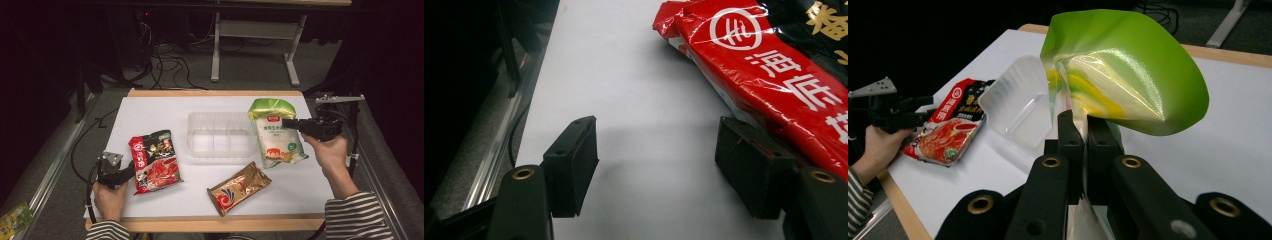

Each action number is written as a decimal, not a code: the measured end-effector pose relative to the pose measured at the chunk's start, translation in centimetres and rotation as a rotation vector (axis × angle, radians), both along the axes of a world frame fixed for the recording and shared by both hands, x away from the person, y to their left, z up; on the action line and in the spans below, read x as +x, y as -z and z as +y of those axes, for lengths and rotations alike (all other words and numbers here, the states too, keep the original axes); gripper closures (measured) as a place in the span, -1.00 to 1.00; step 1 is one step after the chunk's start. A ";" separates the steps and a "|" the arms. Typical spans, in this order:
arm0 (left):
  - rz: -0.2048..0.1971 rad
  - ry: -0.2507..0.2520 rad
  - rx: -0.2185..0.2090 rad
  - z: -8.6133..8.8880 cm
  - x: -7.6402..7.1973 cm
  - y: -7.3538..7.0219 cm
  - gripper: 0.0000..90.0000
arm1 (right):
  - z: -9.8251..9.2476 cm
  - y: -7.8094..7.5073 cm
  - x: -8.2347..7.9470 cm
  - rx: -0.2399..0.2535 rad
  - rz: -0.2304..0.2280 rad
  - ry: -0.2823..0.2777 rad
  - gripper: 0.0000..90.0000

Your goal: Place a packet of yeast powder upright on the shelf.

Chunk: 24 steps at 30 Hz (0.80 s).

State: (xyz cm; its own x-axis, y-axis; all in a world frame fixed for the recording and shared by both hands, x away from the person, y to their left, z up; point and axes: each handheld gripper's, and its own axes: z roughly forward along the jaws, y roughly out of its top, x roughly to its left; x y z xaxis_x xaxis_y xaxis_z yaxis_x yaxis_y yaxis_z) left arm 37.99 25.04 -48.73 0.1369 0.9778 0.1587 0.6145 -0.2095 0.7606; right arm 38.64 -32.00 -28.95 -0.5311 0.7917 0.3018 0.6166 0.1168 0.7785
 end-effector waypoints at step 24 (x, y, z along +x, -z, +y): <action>-0.015 -0.001 0.004 0.0 -0.2 0.0 -0.27 | 5.5 -1.3 5.9 0.016 0.003 0.075 0.97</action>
